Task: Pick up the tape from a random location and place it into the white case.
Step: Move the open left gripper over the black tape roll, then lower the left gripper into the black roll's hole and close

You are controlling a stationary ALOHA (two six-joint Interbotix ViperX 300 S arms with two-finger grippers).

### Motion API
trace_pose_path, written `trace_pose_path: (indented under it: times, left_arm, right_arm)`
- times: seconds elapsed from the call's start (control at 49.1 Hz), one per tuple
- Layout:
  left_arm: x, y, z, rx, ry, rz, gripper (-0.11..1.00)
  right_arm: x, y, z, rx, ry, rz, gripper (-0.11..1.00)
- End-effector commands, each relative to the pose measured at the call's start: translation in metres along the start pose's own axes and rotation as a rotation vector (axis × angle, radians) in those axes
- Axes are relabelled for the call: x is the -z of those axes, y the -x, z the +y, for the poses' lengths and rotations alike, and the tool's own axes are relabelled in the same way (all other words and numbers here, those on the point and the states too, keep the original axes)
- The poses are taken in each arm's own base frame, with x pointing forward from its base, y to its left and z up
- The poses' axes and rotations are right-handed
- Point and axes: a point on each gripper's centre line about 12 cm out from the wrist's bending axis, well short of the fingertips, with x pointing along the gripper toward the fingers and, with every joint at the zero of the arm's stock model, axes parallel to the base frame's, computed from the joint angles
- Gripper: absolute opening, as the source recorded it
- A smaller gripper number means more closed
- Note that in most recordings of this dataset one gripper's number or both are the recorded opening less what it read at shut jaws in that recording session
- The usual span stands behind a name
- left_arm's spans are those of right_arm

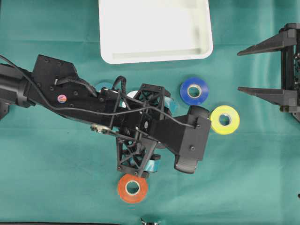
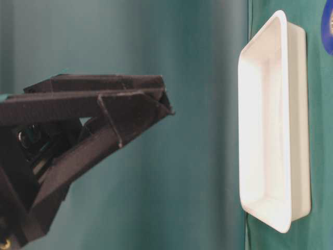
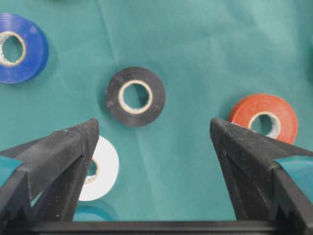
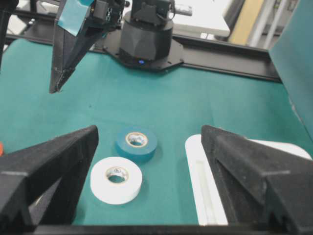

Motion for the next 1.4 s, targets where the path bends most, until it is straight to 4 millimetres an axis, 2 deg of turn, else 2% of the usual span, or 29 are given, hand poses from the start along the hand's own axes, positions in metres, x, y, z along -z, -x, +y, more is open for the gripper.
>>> trace_pose_path:
  times: [0.0, 0.427, 0.59, 0.916, 1.119, 1.384]
  left_arm:
    - [-0.007, 0.015, 0.003, -0.007, 0.002, -0.043, 0.99]
    - [-0.009, 0.014, 0.004, -0.009, 0.002, -0.056, 0.99]
    - [-0.008, 0.007, 0.004, -0.01, 0.0, -0.056, 0.99]
    - [0.003, -0.026, 0.005, -0.01, 0.002, -0.069, 0.99]
    - [0.02, -0.062, 0.005, -0.01, 0.003, -0.063, 0.99]
    - [0.032, -0.082, 0.006, -0.013, 0.007, -0.09, 0.99]
  right_arm:
    - [-0.011, -0.003, 0.0, -0.002, 0.0, -0.026, 0.92]
    - [-0.01, -0.003, 0.0, -0.002, 0.0, -0.025, 0.92]
    - [-0.01, -0.003, 0.001, -0.003, 0.0, -0.023, 0.92]
    - [-0.011, -0.003, 0.001, -0.003, 0.002, -0.023, 0.92]
    - [-0.01, -0.003, 0.0, -0.002, 0.002, -0.015, 0.92]
    - [-0.009, -0.003, 0.001, -0.003, 0.002, -0.009, 0.92]
